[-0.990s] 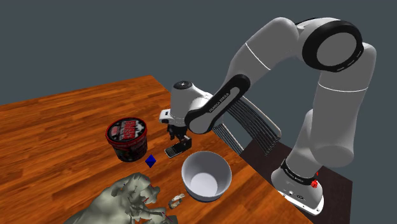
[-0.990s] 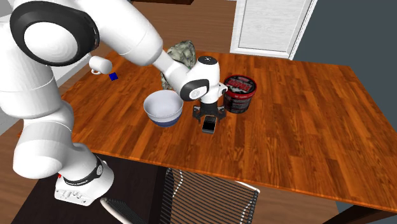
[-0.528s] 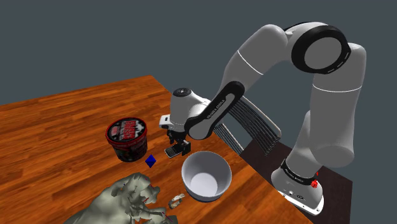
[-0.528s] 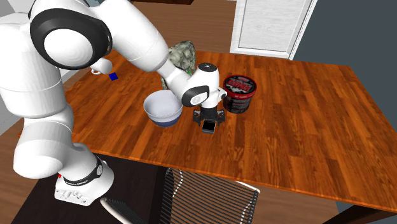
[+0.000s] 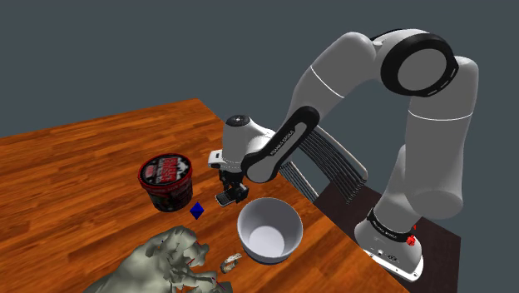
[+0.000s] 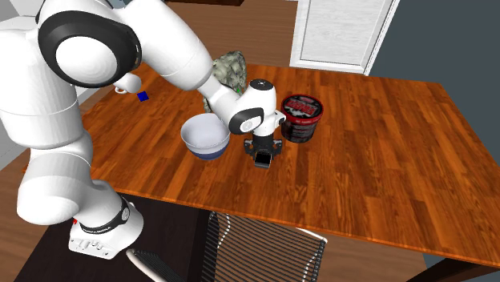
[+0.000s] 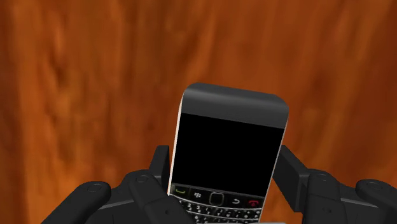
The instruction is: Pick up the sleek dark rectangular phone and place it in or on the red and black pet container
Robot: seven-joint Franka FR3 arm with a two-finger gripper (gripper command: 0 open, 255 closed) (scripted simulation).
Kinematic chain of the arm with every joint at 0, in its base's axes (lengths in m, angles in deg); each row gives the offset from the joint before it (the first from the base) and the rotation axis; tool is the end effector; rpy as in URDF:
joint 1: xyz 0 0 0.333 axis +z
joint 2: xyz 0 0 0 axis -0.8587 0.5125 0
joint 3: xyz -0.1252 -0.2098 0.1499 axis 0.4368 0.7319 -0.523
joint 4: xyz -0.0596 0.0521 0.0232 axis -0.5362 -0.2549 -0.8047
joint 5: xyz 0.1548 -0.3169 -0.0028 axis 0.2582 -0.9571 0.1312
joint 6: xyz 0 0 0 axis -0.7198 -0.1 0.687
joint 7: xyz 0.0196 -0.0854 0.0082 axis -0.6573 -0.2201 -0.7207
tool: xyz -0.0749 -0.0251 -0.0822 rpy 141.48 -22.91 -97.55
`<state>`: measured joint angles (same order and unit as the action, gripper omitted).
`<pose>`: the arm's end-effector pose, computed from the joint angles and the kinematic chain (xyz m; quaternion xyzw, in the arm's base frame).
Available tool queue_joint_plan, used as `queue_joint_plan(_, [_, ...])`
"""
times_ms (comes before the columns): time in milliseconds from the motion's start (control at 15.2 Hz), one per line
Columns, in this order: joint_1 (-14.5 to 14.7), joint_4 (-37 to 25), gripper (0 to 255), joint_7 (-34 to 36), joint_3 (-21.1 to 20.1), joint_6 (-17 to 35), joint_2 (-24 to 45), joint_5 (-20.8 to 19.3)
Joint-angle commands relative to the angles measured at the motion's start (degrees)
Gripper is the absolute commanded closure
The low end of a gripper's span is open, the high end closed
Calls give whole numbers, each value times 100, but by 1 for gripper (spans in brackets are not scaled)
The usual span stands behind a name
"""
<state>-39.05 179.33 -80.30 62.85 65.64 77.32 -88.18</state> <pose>0.4499 0.2440 0.2183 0.7259 0.6870 0.0299 0.0119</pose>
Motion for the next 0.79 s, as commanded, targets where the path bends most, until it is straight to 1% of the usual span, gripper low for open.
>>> queue_joint_plan(0, [-1,3,255,0,3,9,10,-1])
queue_joint_plan(396, [-1,-4,255,0,3,5,13,-1])
queue_joint_plan(726, [-47,0,255,-82,-62,-328,-327,111])
